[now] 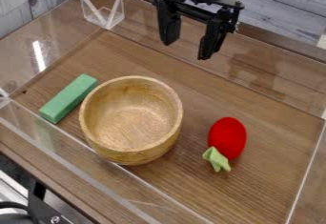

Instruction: Put the green block in the brown bowl

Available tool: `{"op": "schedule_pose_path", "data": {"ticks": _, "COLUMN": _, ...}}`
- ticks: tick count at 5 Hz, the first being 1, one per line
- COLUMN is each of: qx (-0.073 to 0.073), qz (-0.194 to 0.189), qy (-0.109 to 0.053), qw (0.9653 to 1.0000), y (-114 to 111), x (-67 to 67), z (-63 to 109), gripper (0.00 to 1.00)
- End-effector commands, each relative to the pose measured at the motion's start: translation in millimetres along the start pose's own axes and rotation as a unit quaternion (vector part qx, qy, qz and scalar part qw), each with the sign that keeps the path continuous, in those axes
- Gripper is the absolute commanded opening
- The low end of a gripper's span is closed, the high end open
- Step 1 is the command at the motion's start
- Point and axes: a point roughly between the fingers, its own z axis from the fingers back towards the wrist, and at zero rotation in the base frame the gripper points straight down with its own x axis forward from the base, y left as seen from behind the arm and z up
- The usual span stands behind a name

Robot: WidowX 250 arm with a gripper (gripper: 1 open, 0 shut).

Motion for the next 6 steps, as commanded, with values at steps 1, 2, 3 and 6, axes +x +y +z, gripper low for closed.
{"op": "schedule_pose_path", "data": {"ticks": 1, "qx": -0.002, "qz": 0.003, "qy": 0.015, "qw": 0.9999, "y": 3, "x": -3.9, "z": -12.1, "gripper": 1.0}}
{"op": "schedule_pose_path", "data": {"ticks": 2, "qx": -0.002, "qz": 0.031, "qy": 0.009, "qw": 0.9995, "y": 38, "x": -23.8, "z": -19.1, "gripper": 1.0}}
{"op": "schedule_pose_path", "data": {"ticks": 3, "qx": 0.001, "qz": 0.055, "qy": -0.006, "qw": 0.9985, "y": 82, "x": -43.5, "z": -22.3, "gripper": 1.0}}
{"op": "schedule_pose_path", "data": {"ticks": 6, "qx": 0.002, "qz": 0.104, "qy": -0.039, "qw": 0.9938, "y": 187, "x": -78.6, "z": -43.8, "gripper": 1.0}}
